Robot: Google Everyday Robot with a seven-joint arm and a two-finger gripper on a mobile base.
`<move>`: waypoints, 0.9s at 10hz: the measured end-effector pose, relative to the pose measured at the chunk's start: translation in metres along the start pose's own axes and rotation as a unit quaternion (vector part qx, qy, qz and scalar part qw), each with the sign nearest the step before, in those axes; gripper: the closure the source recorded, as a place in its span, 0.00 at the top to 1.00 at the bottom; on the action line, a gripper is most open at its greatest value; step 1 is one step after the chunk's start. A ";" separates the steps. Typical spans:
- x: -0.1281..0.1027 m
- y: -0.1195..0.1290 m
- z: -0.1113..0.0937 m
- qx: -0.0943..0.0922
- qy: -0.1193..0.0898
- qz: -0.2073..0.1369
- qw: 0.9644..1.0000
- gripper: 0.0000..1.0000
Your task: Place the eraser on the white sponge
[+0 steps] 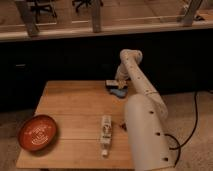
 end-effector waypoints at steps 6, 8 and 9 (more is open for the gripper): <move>-0.012 0.017 -0.006 0.010 -0.005 -0.046 0.999 0.00; -0.023 0.021 -0.016 0.027 0.000 -0.073 0.997 0.00; -0.025 0.022 -0.020 0.032 -0.001 -0.078 0.996 0.00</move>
